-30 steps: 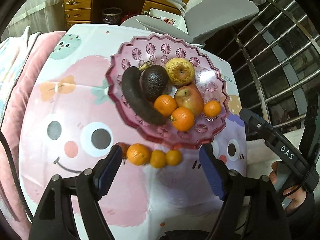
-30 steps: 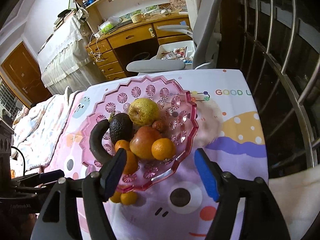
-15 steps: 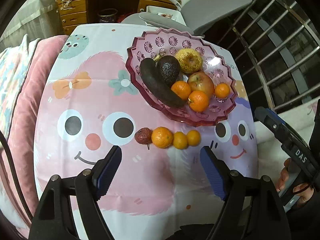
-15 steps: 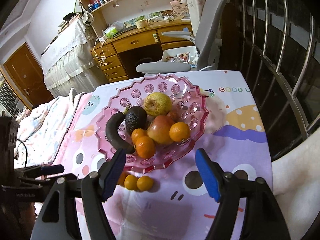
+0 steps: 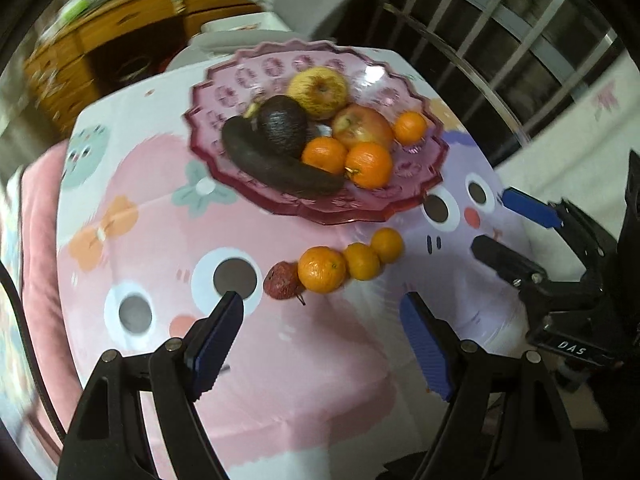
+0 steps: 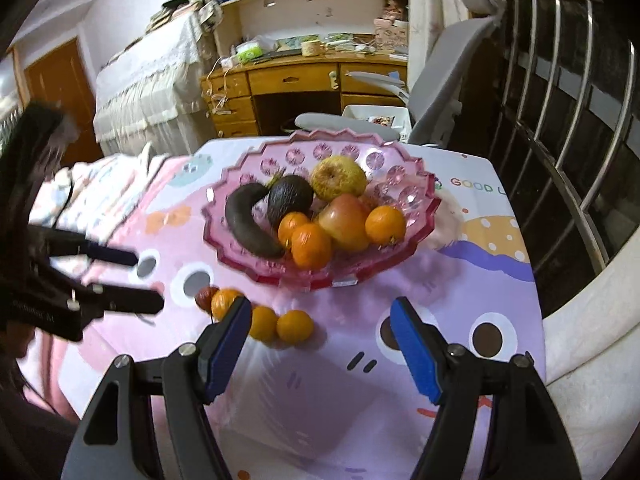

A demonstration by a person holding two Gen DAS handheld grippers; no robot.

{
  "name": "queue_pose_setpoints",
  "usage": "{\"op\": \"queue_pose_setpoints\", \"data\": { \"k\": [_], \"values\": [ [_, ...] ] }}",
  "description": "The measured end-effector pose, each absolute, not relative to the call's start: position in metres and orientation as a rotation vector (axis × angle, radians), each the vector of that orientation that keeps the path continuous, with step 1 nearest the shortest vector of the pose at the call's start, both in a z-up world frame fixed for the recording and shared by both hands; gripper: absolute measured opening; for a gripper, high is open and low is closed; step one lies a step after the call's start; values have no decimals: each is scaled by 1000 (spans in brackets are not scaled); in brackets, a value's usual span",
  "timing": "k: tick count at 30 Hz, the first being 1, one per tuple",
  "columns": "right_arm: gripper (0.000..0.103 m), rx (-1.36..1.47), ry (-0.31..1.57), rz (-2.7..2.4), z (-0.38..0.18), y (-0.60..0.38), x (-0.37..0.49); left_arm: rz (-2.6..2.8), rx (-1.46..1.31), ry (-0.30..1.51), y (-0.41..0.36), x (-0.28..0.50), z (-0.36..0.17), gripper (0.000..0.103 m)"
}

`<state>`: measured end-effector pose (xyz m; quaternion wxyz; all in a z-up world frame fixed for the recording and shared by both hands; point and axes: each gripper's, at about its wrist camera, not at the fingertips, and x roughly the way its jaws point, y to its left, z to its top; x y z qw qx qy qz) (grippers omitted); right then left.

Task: Organize fruits
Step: 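Move both tools back from the bowl toward the remaining oranges, then grasp an orange with the left tool while the right tool grasps a small orange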

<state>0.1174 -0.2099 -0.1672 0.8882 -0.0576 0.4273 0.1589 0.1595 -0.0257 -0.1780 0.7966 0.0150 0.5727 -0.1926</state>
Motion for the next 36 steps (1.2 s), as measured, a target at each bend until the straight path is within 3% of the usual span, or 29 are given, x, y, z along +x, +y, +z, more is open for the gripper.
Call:
{"op": "queue_pose_setpoints", "data": {
  "k": [6, 9, 20, 30, 36],
  "values": [
    [70, -227, 888, 331, -189, -193, 108, -530, 184, 1197, -36, 164, -198, 79],
    [64, -281, 897, 340, -200, -185, 107, -569, 224, 1183, -41, 167, -206, 79],
    [46, -344, 947, 371, -233, -172, 117, -652, 312, 1146, -57, 177, -235, 63],
    [45, -326, 991, 405, -254, -173, 130, -676, 353, 1128, -70, 181, -252, 50],
    [42, -323, 994, 432, -261, -171, 131, -690, 346, 1135, -71, 187, -258, 47]
  ]
}}
